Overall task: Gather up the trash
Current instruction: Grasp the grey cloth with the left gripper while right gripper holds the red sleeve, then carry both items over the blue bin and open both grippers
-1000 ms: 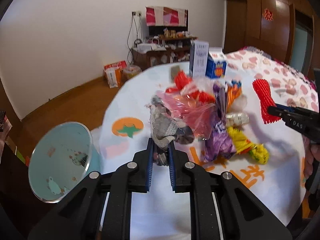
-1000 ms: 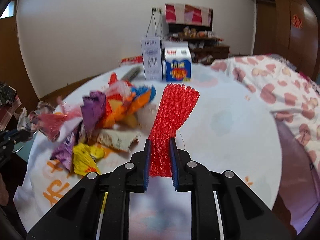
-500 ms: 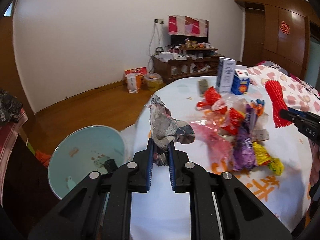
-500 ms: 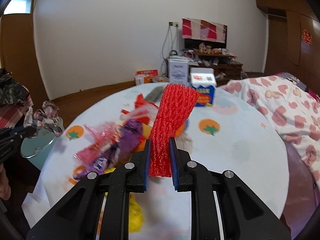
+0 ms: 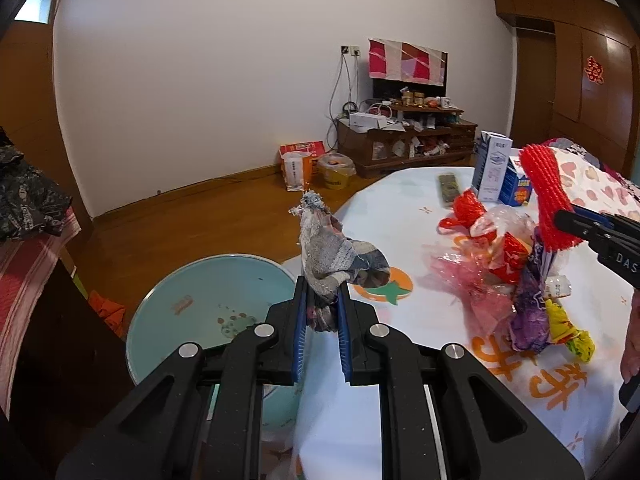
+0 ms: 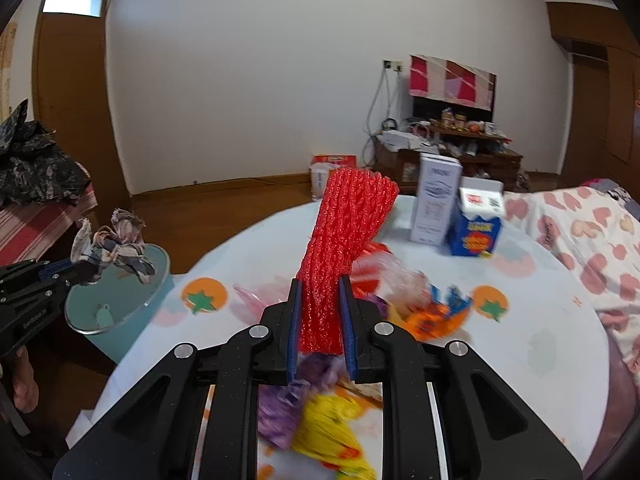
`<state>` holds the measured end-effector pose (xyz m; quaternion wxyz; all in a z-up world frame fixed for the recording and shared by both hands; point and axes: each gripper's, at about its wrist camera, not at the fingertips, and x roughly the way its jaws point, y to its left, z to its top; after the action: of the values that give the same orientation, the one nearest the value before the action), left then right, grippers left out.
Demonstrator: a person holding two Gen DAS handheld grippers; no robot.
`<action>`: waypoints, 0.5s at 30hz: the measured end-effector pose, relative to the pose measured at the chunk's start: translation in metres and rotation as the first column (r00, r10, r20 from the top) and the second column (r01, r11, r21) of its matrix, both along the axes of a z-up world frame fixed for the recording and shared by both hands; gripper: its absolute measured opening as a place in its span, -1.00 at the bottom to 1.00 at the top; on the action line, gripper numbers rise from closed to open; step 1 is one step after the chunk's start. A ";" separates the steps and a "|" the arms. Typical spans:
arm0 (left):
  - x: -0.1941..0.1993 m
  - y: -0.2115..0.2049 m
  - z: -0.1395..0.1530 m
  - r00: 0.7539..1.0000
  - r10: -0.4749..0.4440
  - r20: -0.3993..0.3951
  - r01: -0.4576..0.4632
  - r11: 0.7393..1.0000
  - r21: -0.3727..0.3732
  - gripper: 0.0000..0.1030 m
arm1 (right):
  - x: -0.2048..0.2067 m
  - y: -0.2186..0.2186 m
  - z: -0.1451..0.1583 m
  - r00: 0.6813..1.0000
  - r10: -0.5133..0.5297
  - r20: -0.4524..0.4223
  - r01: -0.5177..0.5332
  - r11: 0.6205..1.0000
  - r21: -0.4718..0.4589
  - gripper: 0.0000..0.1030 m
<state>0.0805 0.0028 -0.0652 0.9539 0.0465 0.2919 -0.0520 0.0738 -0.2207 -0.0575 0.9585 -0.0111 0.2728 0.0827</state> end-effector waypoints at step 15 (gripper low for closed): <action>0.001 0.036 0.005 0.997 0.080 0.016 -0.080 0.997 0.003 -0.73 | 0.031 0.076 -0.005 0.988 0.152 0.013 -0.151 0.988 -0.039 -0.64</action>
<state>0.0817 0.0386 -0.0605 0.9575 0.0371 0.2859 -0.0128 0.1048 -0.1444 -0.0625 0.9511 -0.0508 0.2652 0.1500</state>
